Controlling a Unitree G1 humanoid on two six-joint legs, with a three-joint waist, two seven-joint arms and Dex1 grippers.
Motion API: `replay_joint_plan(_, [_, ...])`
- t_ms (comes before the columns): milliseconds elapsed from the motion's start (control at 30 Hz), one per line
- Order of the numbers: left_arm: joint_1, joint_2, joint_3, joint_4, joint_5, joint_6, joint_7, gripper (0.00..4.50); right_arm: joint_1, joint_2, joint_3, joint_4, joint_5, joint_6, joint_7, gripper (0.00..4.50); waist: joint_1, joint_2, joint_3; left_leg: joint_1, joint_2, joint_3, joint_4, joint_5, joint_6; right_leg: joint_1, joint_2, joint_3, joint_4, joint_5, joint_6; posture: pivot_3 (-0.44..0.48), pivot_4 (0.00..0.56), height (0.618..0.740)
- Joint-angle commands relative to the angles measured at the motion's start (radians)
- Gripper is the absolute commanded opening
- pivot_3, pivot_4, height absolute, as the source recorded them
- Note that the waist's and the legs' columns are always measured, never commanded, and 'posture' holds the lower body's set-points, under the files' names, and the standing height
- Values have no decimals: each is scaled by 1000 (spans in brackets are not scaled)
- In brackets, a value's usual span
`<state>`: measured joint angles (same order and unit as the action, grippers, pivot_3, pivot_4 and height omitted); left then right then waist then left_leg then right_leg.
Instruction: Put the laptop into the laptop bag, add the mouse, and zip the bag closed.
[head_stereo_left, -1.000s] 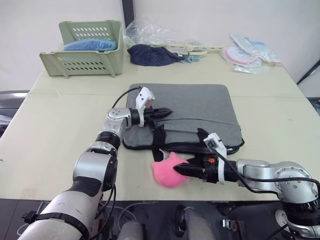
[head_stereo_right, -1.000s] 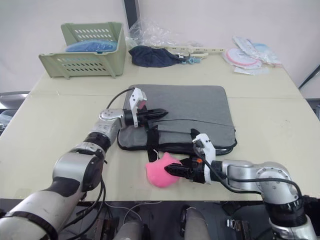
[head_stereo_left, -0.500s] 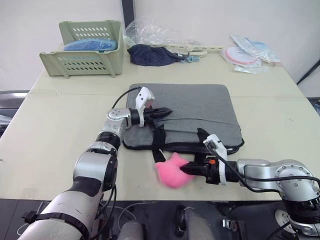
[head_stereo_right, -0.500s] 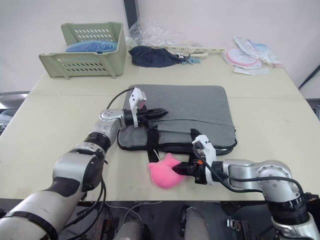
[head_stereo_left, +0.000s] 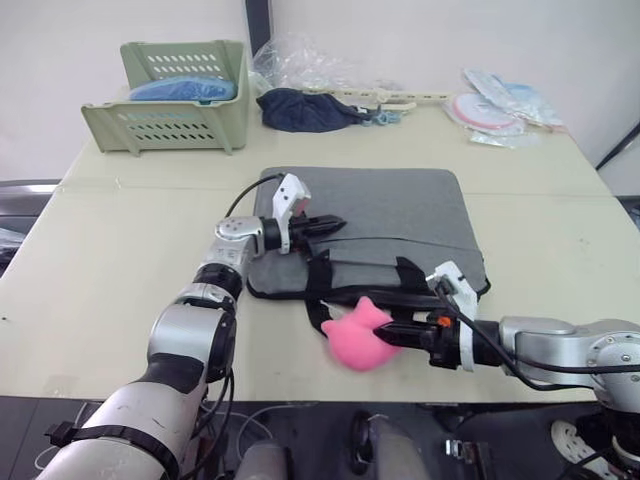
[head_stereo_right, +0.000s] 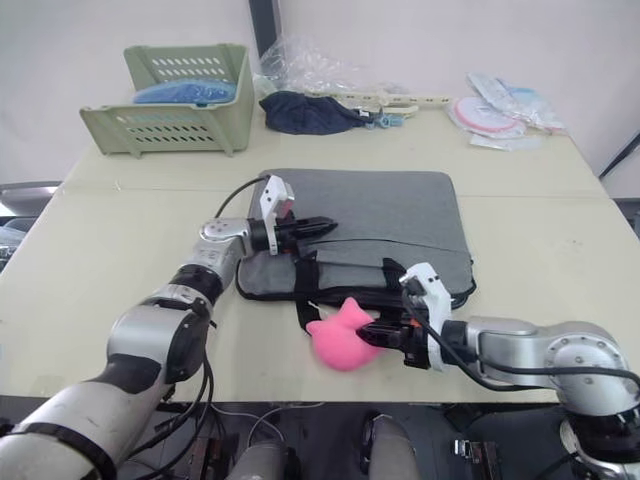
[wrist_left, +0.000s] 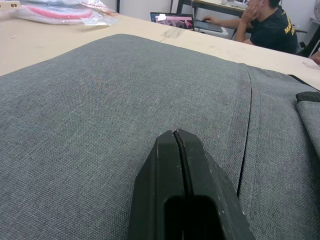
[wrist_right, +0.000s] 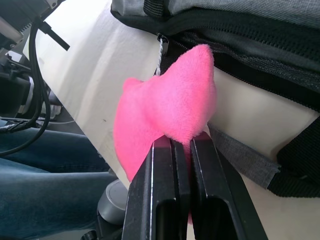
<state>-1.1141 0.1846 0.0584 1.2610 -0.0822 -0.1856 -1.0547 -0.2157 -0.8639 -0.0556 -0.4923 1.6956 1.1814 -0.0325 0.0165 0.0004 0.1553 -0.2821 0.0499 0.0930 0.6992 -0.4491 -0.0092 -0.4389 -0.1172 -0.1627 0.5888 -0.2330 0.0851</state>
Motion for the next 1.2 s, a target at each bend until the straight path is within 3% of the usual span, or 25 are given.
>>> replay_joint_plan(33, [54,-14,-36,45,56,16,3,0,10,-50,-35,-47,80,-49,-32,21,5,0,0,0,0,0,0,0,0,0,0,0,0,0,0,0,150,740])
replay_joint_plan(633, [97,-12,-114,53,135,-25,34,0,47,-168,-14,-101,202,-190,-113,21,10,-2,-6,1,0,-1,0,-3,5,6,0,-2,-7,2,3,0,150,740])
replay_joint_plan(1200, [112,-11,-118,53,131,-23,32,0,265,-268,-153,-126,188,-215,-61,21,10,-2,-11,2,0,-1,1,-5,9,10,0,-3,-15,5,7,0,150,740])
